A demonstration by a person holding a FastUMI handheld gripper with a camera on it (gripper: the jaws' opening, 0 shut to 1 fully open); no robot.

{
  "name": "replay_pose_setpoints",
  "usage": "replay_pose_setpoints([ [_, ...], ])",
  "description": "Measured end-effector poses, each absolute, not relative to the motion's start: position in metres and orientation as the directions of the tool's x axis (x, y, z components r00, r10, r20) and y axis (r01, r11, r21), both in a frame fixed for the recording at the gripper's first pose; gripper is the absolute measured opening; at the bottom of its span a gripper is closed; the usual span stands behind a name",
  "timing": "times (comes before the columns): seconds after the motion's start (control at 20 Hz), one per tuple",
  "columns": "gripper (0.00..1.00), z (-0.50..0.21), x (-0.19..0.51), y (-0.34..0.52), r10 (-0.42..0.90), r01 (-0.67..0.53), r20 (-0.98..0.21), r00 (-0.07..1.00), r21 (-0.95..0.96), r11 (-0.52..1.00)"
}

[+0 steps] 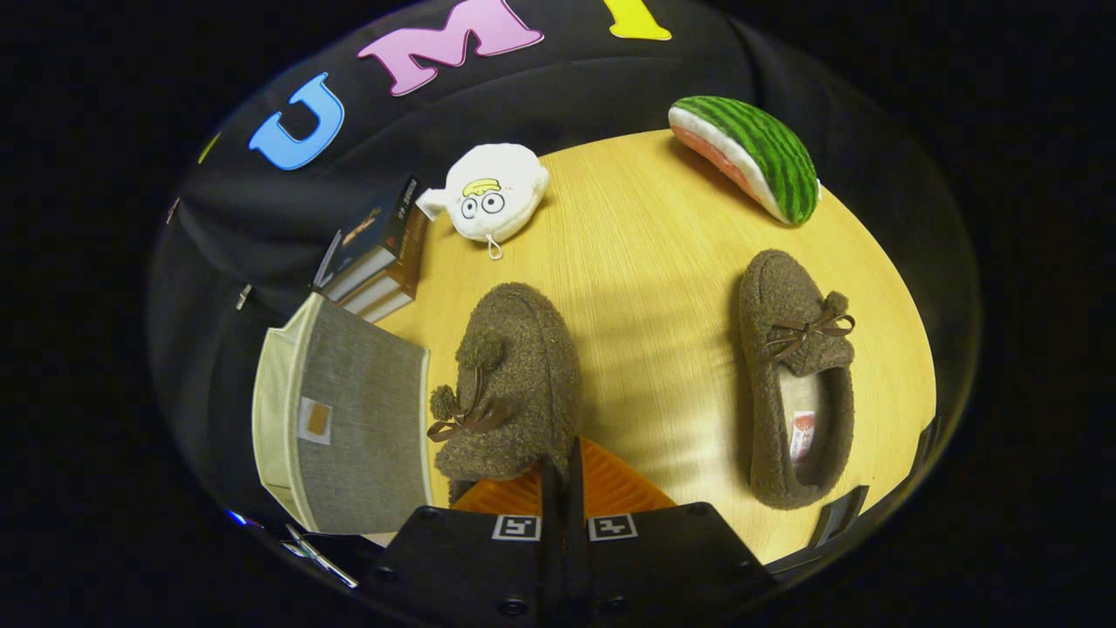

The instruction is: Open the storage box then place both shoes into the box .Put the left shoe in first, then the right shoe, with the right side of both shoes facing outward in a uniform manner.

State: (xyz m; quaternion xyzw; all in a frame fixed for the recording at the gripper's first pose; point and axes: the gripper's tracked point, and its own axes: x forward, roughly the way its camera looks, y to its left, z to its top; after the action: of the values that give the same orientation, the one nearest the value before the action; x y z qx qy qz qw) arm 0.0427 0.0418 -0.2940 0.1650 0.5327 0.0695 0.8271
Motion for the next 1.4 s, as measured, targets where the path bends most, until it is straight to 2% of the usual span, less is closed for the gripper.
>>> replay_pose_setpoints([
  [0.3,0.05,-0.214,0.045,0.082,0.361,0.075,-0.803,0.474,0.446,0.892],
  [0.7,0.05,-0.133,0.058,0.201,0.511,-0.016,-0.713,0.480,0.576,0.818],
  [1.0,0.05,-0.141,0.056,0.284,0.554,-0.069,-0.703,0.446,0.590,0.805],
  [1.2,0.05,-0.171,0.058,0.303,0.497,-0.010,-0.741,0.451,0.553,0.833],
  [1.4,0.05,-0.194,0.053,0.320,0.476,-0.003,-0.762,0.439,0.529,0.849],
])
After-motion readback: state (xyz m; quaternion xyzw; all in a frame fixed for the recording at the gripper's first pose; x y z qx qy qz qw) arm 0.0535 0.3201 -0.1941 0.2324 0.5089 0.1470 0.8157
